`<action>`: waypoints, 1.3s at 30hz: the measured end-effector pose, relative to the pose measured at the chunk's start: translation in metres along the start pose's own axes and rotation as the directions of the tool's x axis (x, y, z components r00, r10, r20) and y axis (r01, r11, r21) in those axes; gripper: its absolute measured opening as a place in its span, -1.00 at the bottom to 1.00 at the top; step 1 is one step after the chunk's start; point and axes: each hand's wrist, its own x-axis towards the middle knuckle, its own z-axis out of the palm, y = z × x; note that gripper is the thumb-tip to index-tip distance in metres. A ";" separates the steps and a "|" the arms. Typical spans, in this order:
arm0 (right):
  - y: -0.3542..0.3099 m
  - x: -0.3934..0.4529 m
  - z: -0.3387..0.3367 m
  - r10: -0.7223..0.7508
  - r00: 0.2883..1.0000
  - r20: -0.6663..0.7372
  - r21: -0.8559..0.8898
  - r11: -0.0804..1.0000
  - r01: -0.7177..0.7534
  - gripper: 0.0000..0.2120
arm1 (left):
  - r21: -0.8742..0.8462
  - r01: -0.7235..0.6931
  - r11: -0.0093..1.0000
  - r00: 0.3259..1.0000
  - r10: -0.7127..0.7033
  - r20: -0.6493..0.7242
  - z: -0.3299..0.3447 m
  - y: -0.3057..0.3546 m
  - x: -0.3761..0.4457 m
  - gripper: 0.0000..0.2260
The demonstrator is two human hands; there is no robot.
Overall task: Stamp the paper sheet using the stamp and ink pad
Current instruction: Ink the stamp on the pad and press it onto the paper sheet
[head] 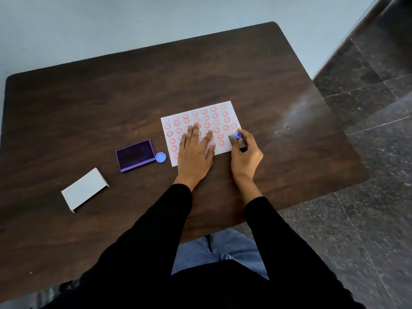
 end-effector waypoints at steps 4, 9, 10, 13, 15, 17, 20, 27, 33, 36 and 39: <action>0.001 -0.002 0.001 -0.083 0.996 0.020 -0.078 0.993 0.085 -0.72 | 0.006 0.004 1.000 1.000 -0.004 0.009 0.000 0.000 0.000 -0.57; 0.001 -0.003 0.002 -0.133 0.990 0.048 -0.126 0.982 0.138 -0.72 | 0.003 0.003 1.000 1.000 -0.003 0.007 -0.001 0.000 -0.002 -0.57; 0.001 -0.003 0.002 -0.138 0.989 0.055 -0.134 0.980 0.144 -0.73 | 0.000 0.003 1.000 1.000 -0.003 0.006 0.000 0.000 -0.002 -0.57; 0.001 -0.002 0.003 -0.157 0.985 0.072 -0.157 0.973 0.166 -0.73 | -0.001 0.000 1.000 1.000 0.000 0.004 0.000 -0.001 -0.001 -0.57; 0.001 -0.002 0.004 -0.159 0.984 0.076 -0.167 0.971 0.170 -0.74 | 0.004 -0.003 1.000 1.000 0.003 0.003 0.001 -0.001 -0.001 -0.57; 0.001 0.000 0.004 -0.154 0.985 0.082 -0.175 0.971 0.166 -0.74 | 0.007 -0.001 1.000 1.000 0.001 0.003 0.002 -0.002 0.000 -0.56; 0.001 0.001 0.005 -0.141 0.986 0.084 -0.182 0.971 0.154 -0.74 | 0.019 -0.001 1.000 1.000 0.001 0.001 0.003 -0.002 0.001 -0.56; -0.005 0.005 0.003 -0.109 0.989 0.097 -0.200 0.972 0.127 -0.74 | 0.018 -0.007 1.000 1.000 0.007 0.001 0.006 -0.002 0.002 -0.56; -0.009 0.003 0.004 -0.072 0.991 0.115 -0.244 0.965 0.098 -0.73 | 0.019 -0.005 1.000 1.000 0.005 0.015 0.006 -0.002 0.001 -0.56; -0.010 0.003 0.004 -0.051 0.991 0.121 -0.264 0.961 0.081 -0.71 | 0.016 -0.009 1.000 1.000 0.009 0.011 0.006 -0.002 0.001 -0.56; -0.012 0.005 0.001 -0.046 0.993 0.110 -0.255 0.964 0.073 -0.72 | 0.028 -0.013 1.000 1.000 0.013 0.013 0.007 -0.002 0.001 -0.56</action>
